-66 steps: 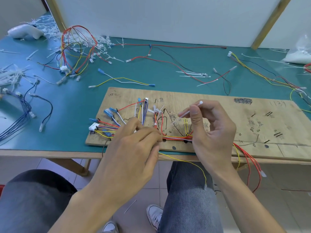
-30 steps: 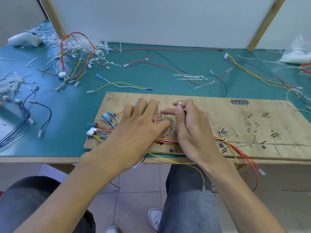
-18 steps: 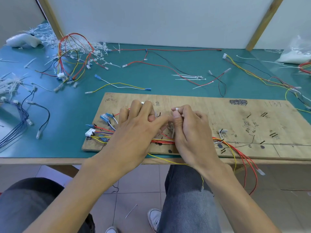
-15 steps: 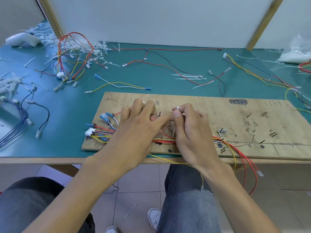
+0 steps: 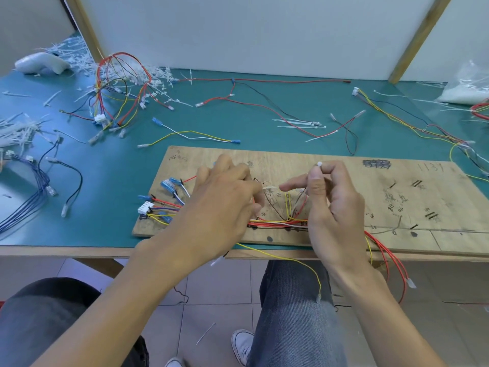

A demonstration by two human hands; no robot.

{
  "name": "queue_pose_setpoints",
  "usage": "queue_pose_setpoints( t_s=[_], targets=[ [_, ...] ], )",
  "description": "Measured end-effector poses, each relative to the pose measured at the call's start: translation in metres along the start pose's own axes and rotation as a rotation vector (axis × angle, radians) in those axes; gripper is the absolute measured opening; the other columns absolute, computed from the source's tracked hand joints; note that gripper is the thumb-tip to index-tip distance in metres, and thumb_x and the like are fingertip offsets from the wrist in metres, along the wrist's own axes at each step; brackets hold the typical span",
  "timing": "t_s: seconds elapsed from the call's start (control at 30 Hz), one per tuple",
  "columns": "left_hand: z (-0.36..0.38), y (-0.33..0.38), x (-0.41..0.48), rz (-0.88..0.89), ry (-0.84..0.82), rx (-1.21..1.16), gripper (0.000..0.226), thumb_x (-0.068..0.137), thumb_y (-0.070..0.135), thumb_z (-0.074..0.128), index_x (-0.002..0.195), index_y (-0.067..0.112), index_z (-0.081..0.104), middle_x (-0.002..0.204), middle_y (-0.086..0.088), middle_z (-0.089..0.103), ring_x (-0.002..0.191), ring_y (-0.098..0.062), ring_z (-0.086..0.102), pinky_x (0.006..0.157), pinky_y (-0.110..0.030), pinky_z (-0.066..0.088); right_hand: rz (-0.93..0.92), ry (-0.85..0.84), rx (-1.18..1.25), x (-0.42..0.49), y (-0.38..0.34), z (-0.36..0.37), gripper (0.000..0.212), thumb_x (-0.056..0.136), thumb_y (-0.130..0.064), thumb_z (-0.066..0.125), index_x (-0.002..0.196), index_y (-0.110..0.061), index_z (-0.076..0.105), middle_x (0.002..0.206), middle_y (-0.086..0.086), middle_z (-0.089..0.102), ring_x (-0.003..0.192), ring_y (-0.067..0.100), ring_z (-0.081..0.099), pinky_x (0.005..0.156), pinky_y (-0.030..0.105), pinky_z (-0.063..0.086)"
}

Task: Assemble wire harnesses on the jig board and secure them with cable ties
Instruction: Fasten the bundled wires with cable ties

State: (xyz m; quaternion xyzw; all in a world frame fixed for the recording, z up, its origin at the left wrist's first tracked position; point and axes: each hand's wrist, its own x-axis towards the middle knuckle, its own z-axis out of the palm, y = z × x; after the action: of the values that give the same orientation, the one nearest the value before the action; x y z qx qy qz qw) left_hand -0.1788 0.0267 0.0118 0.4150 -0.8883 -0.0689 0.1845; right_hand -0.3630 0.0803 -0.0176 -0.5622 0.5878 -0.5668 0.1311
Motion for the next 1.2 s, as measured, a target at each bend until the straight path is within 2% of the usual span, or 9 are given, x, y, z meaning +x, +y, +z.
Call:
queue_pose_setpoints(
  t_s=[0.1,0.23,0.4,0.53,0.7,0.9,1.0,1.07,1.2],
  targets=[
    [-0.003,-0.008,-0.007,-0.072,0.144,-0.016,0.015,0.094,0.027,0.073,0.108,0.029,0.079,0.094,0.008,0.05,0.1,-0.024,0.041,0.089,-0.049,0.041,-0.008,-0.063,-0.028,-0.001,-0.001,0.005,0.021,0.116,-0.032,0.041,0.104,-0.019,0.052,0.098,-0.019,0.078,0.051,0.01,0.051,0.057,0.019,0.037],
    [-0.003,-0.011,-0.01,-0.065,0.164,0.055,0.017,0.092,0.026,0.073,0.108,0.028,0.079,0.098,0.008,0.056,0.1,-0.025,0.043,0.087,-0.053,0.043,0.013,-0.111,-0.052,0.004,-0.003,0.009,0.02,0.115,-0.033,0.04,0.102,-0.021,0.049,0.1,-0.02,0.078,0.05,0.015,0.05,0.058,0.026,0.041],
    [-0.006,-0.014,-0.001,-0.141,0.234,-0.001,0.006,0.087,0.035,0.068,0.084,0.035,0.074,0.094,0.018,0.061,0.101,-0.013,0.04,0.087,-0.034,0.026,0.009,-0.186,-0.162,0.008,-0.002,0.016,0.02,0.115,-0.032,0.04,0.102,-0.021,0.052,0.1,-0.018,0.078,0.093,0.003,0.068,0.084,0.029,0.047],
    [-0.011,-0.014,0.016,-0.145,0.098,-0.014,0.023,0.083,0.043,0.051,0.089,0.036,0.072,0.098,0.02,0.065,0.107,-0.013,0.045,0.095,-0.039,0.035,-0.153,-0.23,-0.475,0.01,-0.005,0.022,0.019,0.115,-0.03,0.035,0.101,-0.022,0.045,0.098,-0.01,0.076,0.101,0.02,0.064,0.093,0.045,0.041],
    [-0.004,-0.018,0.021,-0.109,0.012,0.09,0.022,0.085,0.04,0.057,0.096,0.036,0.076,0.107,0.021,0.069,0.114,-0.01,0.043,0.096,-0.043,0.034,-0.226,-0.268,-0.629,0.011,-0.006,0.021,0.023,0.114,-0.032,0.03,0.101,-0.022,0.045,0.094,-0.009,0.075,0.107,0.019,0.062,0.098,0.047,0.04],
    [-0.007,-0.024,0.024,-0.072,-0.096,0.013,0.018,0.076,0.058,0.076,0.088,0.045,0.073,0.109,0.027,0.062,0.109,-0.009,0.037,0.087,-0.043,0.031,-0.177,-0.274,-0.518,0.009,0.002,0.018,0.019,0.115,-0.031,0.034,0.103,-0.023,0.046,0.097,-0.01,0.074,0.107,0.02,0.062,0.097,0.049,0.04],
    [-0.01,-0.022,0.026,-0.032,-0.165,-0.009,0.008,0.076,0.044,0.077,0.082,0.047,0.072,0.11,0.027,0.059,0.109,-0.009,0.035,0.083,-0.04,0.027,-0.136,-0.255,-0.423,0.007,0.008,0.019,0.018,0.115,-0.031,0.036,0.103,-0.025,0.048,0.1,-0.018,0.072,0.103,0.014,0.062,0.096,0.046,0.04],
    [-0.01,-0.02,0.028,-0.028,-0.201,-0.001,0.015,0.074,0.035,0.074,0.079,0.049,0.071,0.109,0.023,0.058,0.109,-0.01,0.035,0.081,-0.039,0.025,-0.112,-0.232,-0.359,0.007,0.01,0.019,0.018,0.115,-0.033,0.037,0.101,-0.028,0.047,0.094,-0.028,0.067,0.097,0.006,0.06,0.095,0.043,0.039],
    [-0.011,-0.02,0.031,-0.032,-0.222,-0.005,0.013,0.073,0.048,0.084,0.08,0.045,0.074,0.109,0.021,0.056,0.11,-0.011,0.034,0.083,-0.041,0.026,-0.1,-0.224,-0.32,0.008,0.013,0.02,0.019,0.114,-0.036,0.036,0.101,-0.029,0.047,0.095,-0.03,0.067,0.098,0.004,0.061,0.096,0.039,0.036]
  ],
)
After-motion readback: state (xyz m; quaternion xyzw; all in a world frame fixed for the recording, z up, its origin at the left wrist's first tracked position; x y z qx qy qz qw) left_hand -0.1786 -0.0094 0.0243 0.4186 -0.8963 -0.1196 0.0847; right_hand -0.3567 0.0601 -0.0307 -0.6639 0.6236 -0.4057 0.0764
